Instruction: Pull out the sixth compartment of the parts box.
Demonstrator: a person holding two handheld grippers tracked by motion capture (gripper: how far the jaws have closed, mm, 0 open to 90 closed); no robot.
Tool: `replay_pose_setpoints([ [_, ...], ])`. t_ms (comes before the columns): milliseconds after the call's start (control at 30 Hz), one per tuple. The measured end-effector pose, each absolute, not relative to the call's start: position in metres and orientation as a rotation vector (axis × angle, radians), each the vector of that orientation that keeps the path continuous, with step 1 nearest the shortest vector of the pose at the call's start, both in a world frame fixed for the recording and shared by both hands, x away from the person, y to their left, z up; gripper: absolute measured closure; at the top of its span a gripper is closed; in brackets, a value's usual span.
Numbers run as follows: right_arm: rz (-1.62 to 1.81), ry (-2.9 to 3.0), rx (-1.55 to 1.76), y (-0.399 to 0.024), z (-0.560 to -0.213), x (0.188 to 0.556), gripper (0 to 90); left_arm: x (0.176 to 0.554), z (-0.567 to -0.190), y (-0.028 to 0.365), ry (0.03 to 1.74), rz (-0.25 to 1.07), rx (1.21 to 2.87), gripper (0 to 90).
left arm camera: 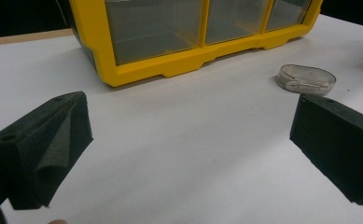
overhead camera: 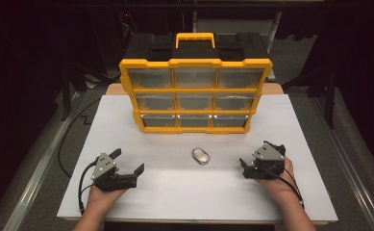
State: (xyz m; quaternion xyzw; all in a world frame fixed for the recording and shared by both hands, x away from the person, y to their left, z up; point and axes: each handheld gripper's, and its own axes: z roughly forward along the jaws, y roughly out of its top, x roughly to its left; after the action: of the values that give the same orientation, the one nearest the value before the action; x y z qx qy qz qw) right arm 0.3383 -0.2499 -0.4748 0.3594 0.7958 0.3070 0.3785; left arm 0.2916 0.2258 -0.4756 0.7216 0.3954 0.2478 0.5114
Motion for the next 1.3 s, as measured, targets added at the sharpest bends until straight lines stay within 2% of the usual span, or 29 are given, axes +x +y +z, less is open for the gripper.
replay_pose_setpoints([
  [1300, 0.393, 2.03, 0.439, -0.216, -0.47, 0.318, 0.0, 0.291, -0.475, 0.227, 0.95, 0.596, 1.724, 0.2],
])
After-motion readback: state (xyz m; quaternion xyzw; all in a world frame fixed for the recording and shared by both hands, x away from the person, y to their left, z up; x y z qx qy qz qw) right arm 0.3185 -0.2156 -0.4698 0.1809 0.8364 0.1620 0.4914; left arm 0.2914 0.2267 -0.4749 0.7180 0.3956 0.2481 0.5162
